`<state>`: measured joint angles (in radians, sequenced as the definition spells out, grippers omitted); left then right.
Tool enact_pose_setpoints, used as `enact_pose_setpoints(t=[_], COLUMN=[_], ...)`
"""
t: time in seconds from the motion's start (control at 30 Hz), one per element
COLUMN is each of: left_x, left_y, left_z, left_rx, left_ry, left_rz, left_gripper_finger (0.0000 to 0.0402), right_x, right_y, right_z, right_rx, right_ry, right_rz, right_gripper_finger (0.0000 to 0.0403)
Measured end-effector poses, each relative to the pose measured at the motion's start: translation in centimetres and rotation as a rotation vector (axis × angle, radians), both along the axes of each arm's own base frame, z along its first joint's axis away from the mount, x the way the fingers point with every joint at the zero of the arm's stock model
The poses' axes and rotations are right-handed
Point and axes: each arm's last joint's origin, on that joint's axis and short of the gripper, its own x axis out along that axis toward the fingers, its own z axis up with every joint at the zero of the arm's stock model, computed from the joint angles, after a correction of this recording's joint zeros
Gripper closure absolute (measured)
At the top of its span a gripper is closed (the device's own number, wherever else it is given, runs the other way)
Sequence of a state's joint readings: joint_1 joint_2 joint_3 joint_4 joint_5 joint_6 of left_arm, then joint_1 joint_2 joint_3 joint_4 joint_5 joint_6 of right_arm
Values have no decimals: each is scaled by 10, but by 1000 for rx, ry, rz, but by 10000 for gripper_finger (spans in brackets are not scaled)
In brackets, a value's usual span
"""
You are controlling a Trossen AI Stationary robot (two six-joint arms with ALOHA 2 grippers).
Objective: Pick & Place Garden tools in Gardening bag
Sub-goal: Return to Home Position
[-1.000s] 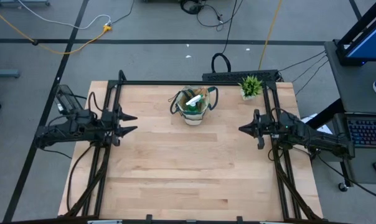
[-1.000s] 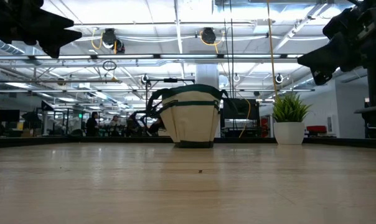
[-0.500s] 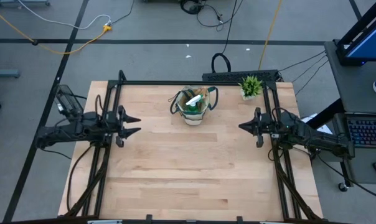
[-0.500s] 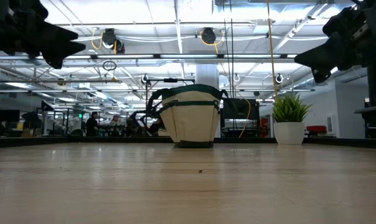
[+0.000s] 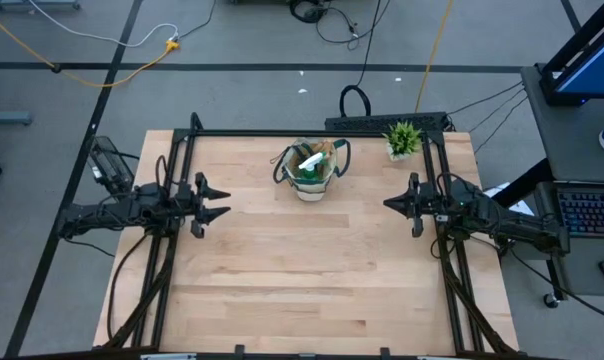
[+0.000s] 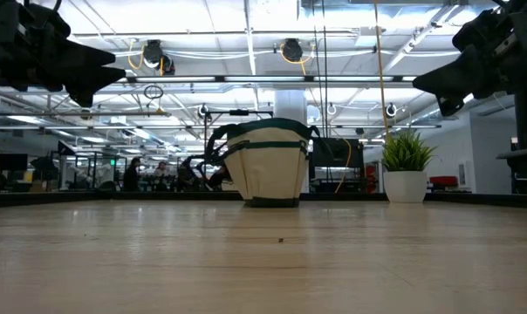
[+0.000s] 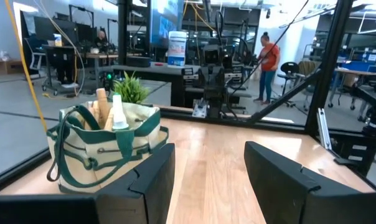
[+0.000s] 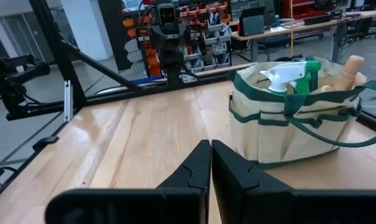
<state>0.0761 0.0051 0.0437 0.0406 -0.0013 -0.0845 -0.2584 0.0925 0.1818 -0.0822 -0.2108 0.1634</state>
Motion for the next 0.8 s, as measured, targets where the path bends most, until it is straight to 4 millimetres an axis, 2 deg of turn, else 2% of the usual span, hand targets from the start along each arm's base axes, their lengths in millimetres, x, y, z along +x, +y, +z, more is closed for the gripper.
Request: enact_pose_setpoints(t=[0.43,0.57,0.63,0.73,0.8], left_x=[0,0,0,0,0], left_y=[0,0,0,0,0], left_z=[-1,-1,-1,-1,-1], left_rx=[11,10,10,10,3], left_ry=[11,11,12,12,14], left_rz=[1,1,1,1,1], left_gripper_finger=[201,201,201,201,201], right_x=[0,3,5,6,6], right_y=[0,-1,-1,-1,-1], right_z=[-1,-16,-20,-14,-15], right_rx=[-53,-29,-23,-41,-33], right_ry=[4,20,-33,-113,-104], right_rz=[1,0,0,1,1], right_gripper_finger=[397,396,396,396,396])
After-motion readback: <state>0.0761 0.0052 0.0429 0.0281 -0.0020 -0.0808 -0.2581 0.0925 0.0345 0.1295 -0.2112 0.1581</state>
